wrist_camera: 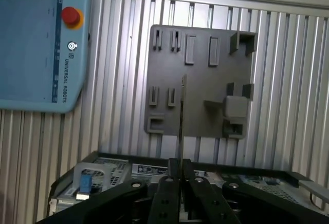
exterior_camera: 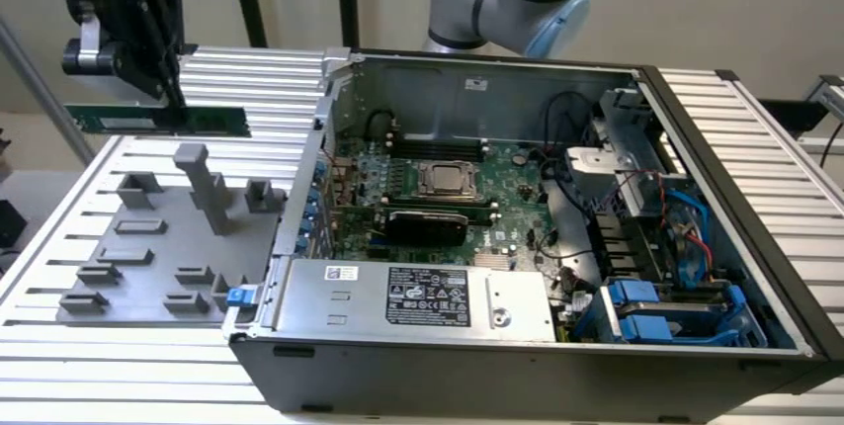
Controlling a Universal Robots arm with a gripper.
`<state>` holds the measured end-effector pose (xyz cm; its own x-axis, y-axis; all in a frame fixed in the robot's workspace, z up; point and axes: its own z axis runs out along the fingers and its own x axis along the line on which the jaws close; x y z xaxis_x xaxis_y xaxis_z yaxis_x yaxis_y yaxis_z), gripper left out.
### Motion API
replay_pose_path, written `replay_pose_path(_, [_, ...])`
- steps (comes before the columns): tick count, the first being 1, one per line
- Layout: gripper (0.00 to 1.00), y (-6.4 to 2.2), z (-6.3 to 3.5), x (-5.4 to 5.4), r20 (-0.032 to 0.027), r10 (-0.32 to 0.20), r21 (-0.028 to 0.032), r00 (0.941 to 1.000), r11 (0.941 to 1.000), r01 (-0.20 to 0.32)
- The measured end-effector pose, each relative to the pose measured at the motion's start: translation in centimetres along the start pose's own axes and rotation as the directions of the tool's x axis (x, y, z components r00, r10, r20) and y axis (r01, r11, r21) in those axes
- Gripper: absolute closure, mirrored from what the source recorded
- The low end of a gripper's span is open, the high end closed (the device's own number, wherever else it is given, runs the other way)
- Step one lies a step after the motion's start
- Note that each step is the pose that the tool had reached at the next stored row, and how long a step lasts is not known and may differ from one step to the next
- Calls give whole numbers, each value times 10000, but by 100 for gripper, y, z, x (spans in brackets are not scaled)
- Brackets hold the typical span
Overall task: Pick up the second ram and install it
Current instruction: 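Pick up the second ram and move it above second insertion slot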
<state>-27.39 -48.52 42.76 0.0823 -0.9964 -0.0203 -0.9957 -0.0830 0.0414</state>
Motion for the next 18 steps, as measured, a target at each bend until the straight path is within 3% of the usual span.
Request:
replay_pose_path(8, [86, -328, -49, -33, 4, -1, -1, 10000, 10000, 1])
replay_pose_path(18, [86, -645, -32, -284, 3, -1, -1, 10000, 10000, 1])
